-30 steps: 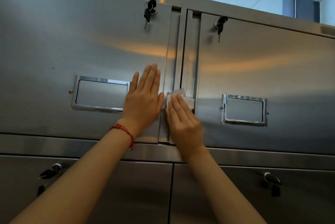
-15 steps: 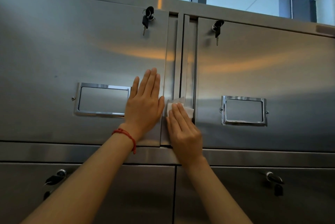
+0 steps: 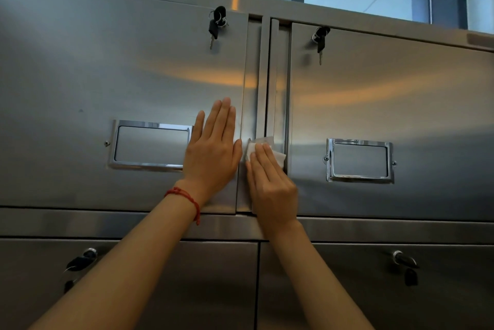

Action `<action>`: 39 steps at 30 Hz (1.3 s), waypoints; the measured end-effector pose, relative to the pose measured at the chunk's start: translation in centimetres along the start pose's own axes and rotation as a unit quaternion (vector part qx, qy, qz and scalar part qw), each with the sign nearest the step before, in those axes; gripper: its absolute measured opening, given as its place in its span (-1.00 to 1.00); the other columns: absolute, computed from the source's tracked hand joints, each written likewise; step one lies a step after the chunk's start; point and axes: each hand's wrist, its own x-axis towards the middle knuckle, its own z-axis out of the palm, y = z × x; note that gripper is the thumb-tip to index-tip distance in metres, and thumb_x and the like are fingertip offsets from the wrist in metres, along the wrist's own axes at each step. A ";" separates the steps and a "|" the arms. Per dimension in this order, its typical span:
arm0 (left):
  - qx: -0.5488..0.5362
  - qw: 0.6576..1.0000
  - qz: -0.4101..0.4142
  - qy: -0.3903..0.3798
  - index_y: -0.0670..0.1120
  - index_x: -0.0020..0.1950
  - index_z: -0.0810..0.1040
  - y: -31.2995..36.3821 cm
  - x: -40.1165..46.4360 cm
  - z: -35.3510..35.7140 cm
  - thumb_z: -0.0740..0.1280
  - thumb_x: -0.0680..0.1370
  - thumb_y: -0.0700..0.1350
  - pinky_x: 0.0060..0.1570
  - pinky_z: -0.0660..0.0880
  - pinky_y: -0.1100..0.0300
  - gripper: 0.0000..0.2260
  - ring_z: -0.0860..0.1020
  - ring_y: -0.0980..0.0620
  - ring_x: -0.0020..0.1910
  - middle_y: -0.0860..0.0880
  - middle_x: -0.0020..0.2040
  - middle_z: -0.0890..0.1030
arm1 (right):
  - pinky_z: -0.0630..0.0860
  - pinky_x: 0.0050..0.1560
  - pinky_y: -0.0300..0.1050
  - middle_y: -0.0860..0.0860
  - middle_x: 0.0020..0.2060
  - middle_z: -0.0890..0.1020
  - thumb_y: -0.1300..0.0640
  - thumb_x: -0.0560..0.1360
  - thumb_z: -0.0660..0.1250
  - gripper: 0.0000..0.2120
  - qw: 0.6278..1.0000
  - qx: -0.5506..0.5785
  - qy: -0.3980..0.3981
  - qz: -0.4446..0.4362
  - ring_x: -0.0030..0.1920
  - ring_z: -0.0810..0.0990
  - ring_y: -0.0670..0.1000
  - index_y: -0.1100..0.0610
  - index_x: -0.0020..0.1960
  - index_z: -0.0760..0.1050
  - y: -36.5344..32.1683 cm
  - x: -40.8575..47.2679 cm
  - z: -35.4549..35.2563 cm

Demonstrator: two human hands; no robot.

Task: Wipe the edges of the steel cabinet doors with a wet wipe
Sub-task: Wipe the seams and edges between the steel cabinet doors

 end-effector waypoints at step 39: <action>-0.014 1.000 0.006 0.002 -0.27 0.48 0.09 0.1 0.0 -0.4 0.01 0.60 -0.01 0.45 -0.01 -0.10 -0.48 0.05 -0.17 0.49 -0.24 0.50 0.10 | 0.59 0.01 0.03 0.26 0.05 0.61 0.23 0.44 0.35 -0.77 1.000 0.008 -0.004 -0.003 0.11 0.58 0.17 0.34 0.04 0.60 -1.0 -3.9 -0.8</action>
